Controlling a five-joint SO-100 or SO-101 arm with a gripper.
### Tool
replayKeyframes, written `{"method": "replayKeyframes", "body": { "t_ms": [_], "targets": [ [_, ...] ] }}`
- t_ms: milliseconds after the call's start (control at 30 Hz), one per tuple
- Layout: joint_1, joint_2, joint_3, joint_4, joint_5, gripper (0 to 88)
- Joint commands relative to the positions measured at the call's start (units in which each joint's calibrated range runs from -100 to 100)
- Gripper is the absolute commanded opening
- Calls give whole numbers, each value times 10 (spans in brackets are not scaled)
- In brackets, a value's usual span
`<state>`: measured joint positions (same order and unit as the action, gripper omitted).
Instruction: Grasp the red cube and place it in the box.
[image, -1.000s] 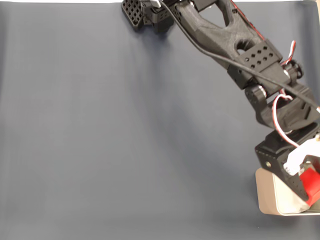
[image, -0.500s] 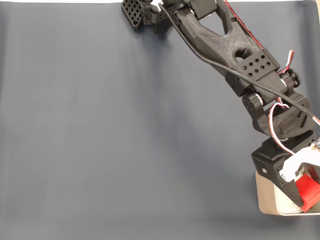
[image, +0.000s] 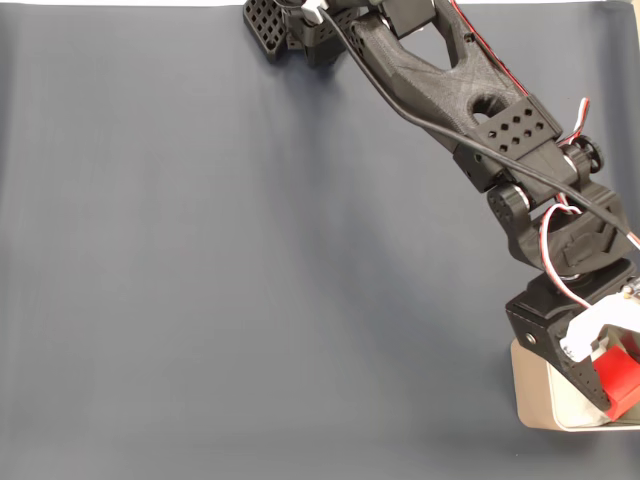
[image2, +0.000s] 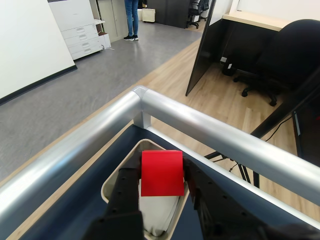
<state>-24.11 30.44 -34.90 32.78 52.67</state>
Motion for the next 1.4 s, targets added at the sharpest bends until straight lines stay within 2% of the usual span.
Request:
{"method": "replayKeyframes", "body": {
  "t_ms": [0,833,867,967,1000,1067,1367],
  "targets": [
    [-6,-5,-29,2,-3,71],
    [-7,-4,-25,3,-7,77],
    [-8,-3,-25,3,-7,103],
    [-8,-4,-22,3,-8,386],
    [-8,-5,-22,3,-9,428],
    [-8,-5,-25,4,-9,469],
    [-8,-5,-26,6,-8,493]
  ]
}}
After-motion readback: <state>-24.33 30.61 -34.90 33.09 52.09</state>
